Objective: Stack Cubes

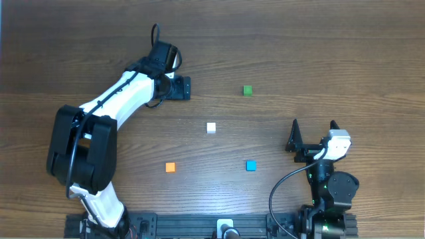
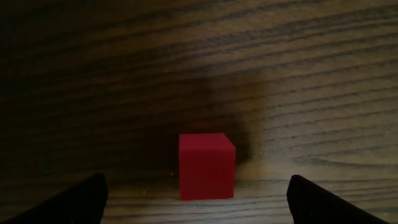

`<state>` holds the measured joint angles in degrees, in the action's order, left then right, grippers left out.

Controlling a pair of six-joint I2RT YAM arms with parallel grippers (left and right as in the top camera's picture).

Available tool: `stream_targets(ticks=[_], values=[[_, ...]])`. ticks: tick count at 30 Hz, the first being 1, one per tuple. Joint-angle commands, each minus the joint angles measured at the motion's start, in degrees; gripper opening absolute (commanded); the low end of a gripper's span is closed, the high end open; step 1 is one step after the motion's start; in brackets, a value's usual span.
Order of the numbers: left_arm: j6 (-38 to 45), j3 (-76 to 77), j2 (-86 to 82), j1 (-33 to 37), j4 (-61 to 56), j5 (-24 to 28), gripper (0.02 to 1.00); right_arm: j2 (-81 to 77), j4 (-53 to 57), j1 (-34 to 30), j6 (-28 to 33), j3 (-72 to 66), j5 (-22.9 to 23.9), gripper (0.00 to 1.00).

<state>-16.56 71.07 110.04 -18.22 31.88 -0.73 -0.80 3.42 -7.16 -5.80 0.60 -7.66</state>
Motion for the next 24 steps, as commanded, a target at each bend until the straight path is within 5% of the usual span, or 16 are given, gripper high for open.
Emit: stream_targets(ticks=[1,10,24], values=[[0.1,1.4,1.6,-0.1,-0.4,-1.5,0.925,0.5,0.1,0.1,0.1,-0.3,-0.9,0.993],[0.7,1.4,3.0,-0.9,-2.5,-1.5,0.840,0.5,0.1,0.1,0.1,-0.3,-0.9,0.993],[0.7,1.4,3.0,-1.1,-2.5,-2.0,0.483,0.5,0.1,0.1,0.1,-0.3,-0.9,0.991]])
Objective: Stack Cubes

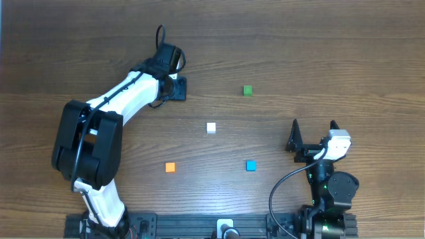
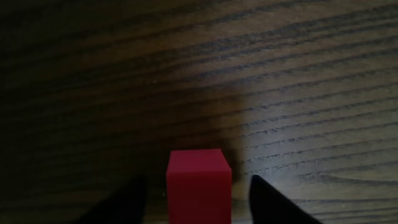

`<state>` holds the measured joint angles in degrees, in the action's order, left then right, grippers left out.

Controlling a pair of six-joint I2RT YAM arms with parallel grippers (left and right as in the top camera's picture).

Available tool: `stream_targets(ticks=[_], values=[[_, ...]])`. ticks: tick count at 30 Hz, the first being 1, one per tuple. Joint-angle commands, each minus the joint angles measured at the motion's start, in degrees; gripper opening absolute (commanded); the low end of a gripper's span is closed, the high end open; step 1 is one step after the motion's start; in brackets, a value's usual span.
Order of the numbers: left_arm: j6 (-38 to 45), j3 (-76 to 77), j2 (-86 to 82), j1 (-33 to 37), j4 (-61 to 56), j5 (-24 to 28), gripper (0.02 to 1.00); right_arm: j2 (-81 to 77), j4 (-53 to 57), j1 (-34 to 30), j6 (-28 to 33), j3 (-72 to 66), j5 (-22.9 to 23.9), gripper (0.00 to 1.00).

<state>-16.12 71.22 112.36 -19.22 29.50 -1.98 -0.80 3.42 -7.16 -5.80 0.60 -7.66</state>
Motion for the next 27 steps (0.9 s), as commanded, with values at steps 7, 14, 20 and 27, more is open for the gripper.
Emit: stream_targets(ticks=[7,14,20,27], values=[[0.2,1.3,0.8,-0.1,-0.3,-0.7,0.432,0.5,0.1,0.1,0.1,-0.3,-0.9,0.993],[-0.7,1.3,0.9,-0.1,-0.6,-0.7,0.362,0.5,0.1,0.1,0.1,-0.3,-0.9,0.991],[-0.7,1.3,1.0,-0.1,-0.6,-0.7,0.303,0.5,0.1,0.1,0.1,-0.3,-0.9,0.991],[-1.2,1.4,0.9,-0.1,-0.3,-1.2,0.237,0.5,0.1,0.1,0.1,-0.3,-0.9,0.993]])
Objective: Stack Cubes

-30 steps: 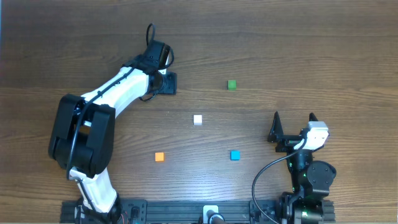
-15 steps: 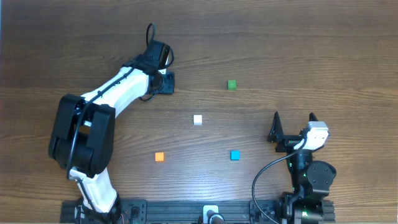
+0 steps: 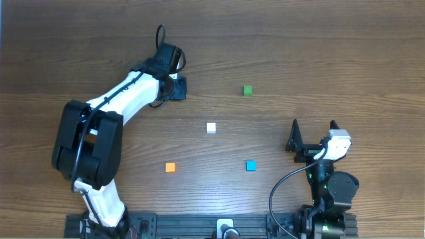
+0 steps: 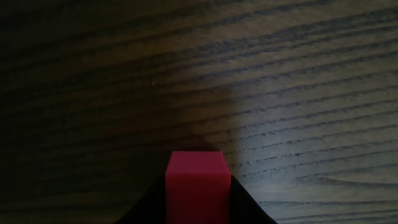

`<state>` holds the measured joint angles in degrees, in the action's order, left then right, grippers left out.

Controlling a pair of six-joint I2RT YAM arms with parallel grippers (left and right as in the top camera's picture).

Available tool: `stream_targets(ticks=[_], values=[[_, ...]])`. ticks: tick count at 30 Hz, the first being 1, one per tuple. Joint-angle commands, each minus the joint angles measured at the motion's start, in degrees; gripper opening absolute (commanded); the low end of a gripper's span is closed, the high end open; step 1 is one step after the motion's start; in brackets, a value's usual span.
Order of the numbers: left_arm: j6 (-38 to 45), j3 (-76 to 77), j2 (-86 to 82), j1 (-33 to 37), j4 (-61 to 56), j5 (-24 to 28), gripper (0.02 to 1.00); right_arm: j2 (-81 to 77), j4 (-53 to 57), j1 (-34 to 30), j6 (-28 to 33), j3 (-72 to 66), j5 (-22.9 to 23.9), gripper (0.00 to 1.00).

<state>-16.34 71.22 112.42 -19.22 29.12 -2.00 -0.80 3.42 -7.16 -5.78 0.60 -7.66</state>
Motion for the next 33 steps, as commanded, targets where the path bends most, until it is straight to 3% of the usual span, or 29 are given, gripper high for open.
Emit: stream_targets(ticks=[1,6,9,17,22,33], values=[[-1.7,1.6,0.4,-0.1,0.8,-1.4,0.224,0.5,0.1,0.1,0.1,-0.3,-0.9,0.993],[-7.5,4.1,-5.0,-2.9,9.4,-4.0,0.148,0.5,0.1,0.1,0.1,-0.3,-0.9,0.993],[-14.1,5.0,-10.5,-7.6,16.8,-6.7,0.047,0.5,0.1,0.1,0.1,-0.3,-0.9,0.993],[-33.8,5.0,-17.2,-24.9,25.7,-11.8,0.038,0.5,0.1,0.1,0.1,-0.3,-0.9,0.991],[-36.9,4.9,-15.0,-30.0,25.4,-12.9,0.040,0.5,0.1,0.1,0.1,-0.3,-0.9,0.991],[-36.8,4.9,-9.2,-29.7,22.7,-12.6,0.040,0.5,0.1,0.1,0.1,-0.3,-0.9,0.993]])
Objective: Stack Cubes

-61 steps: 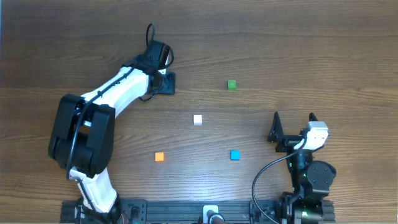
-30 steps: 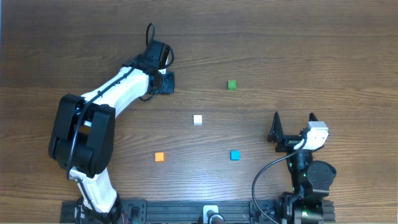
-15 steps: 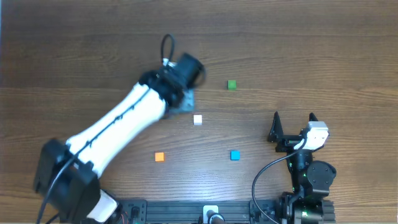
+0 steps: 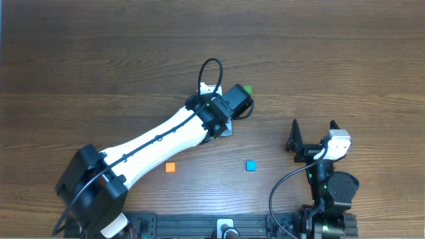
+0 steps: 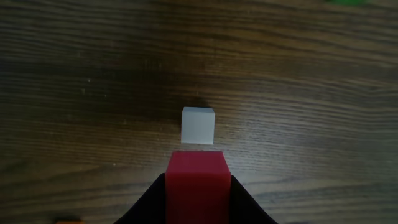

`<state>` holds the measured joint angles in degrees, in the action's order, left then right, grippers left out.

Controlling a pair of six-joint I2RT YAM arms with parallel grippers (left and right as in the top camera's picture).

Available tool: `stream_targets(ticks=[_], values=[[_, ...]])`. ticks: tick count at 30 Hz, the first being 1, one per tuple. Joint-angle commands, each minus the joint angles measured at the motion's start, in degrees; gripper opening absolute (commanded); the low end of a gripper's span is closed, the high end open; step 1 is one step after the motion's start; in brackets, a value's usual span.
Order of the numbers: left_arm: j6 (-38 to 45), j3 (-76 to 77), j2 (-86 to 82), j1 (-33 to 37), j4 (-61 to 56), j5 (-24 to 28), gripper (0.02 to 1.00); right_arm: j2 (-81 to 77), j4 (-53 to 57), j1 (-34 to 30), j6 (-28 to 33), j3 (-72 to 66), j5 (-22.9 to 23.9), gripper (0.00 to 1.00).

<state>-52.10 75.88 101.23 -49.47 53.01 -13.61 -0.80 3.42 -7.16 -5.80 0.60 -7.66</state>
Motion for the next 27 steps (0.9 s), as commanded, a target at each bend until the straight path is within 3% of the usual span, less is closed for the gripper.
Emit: stream_targets(ticks=[1,27], values=[[-1.0,0.2,2.4,0.8,-1.7,-0.9,0.040,0.5,0.1,0.1,0.1,-0.3,-0.9,0.989],[-0.4,-3.1,7.5,1.7,-7.7,1.7,0.038,0.5,0.1,0.1,0.1,-0.3,-0.9,0.993]])
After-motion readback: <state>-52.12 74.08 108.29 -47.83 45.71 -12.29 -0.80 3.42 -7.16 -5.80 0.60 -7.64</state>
